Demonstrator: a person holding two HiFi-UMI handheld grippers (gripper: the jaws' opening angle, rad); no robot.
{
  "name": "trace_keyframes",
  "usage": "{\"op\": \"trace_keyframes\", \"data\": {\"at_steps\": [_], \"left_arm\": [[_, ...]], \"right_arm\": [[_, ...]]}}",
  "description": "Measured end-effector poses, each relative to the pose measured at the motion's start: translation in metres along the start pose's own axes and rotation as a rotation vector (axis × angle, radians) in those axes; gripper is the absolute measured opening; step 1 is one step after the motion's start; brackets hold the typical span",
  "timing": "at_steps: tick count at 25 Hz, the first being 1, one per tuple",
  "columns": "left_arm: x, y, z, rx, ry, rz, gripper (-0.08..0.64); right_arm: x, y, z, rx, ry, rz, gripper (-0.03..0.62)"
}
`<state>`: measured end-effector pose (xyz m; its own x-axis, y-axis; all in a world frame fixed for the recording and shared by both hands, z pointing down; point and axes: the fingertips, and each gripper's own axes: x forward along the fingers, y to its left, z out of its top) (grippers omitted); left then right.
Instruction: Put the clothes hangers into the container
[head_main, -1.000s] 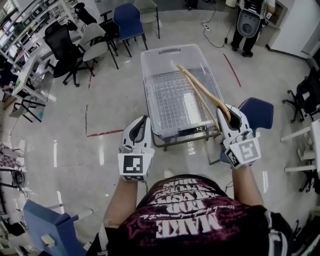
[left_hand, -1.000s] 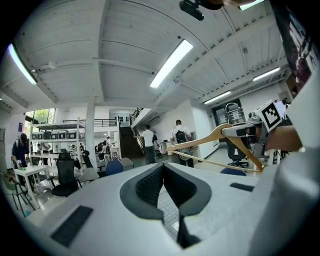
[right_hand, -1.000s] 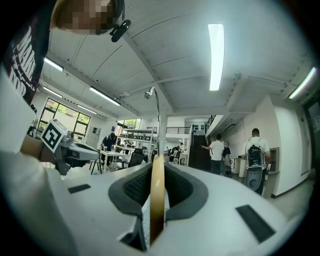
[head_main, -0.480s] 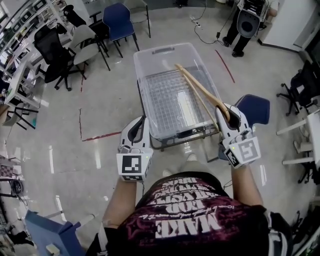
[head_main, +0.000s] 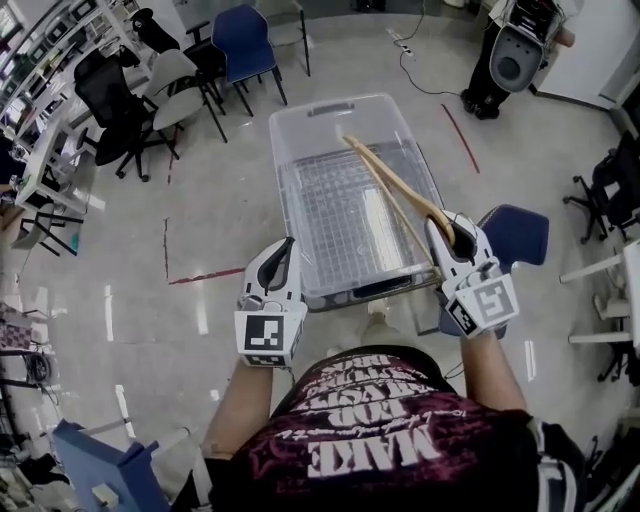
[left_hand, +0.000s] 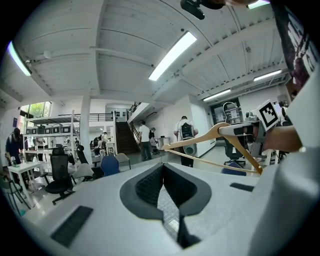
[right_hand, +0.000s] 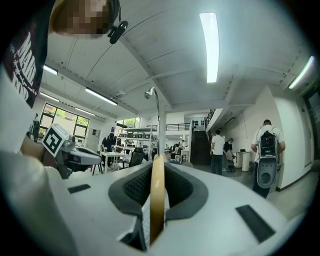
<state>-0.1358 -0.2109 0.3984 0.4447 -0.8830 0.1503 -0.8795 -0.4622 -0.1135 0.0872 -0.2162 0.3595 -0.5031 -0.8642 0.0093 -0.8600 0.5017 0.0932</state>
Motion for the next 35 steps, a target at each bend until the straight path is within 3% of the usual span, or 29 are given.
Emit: {"op": "trace_keyframes", "data": {"at_steps": [19, 28, 35], "left_arm": [[0.095, 0.029, 0.002, -0.015, 0.029, 0.063, 0.006], [0.114, 0.033, -0.005, -0.029, 0.053, 0.101, 0.006], [0.126, 0.037, -0.008, -0.041, 0.078, 0.151, 0.006]], "right_arm": [[0.094, -0.063, -0.023, 0.040, 0.021, 0.097, 0.060], [0.121, -0.077, -0.036, 0.073, 0.034, 0.148, 0.060], [0.153, -0.083, -0.070, 0.120, 0.086, 0.210, 0.060]]}}
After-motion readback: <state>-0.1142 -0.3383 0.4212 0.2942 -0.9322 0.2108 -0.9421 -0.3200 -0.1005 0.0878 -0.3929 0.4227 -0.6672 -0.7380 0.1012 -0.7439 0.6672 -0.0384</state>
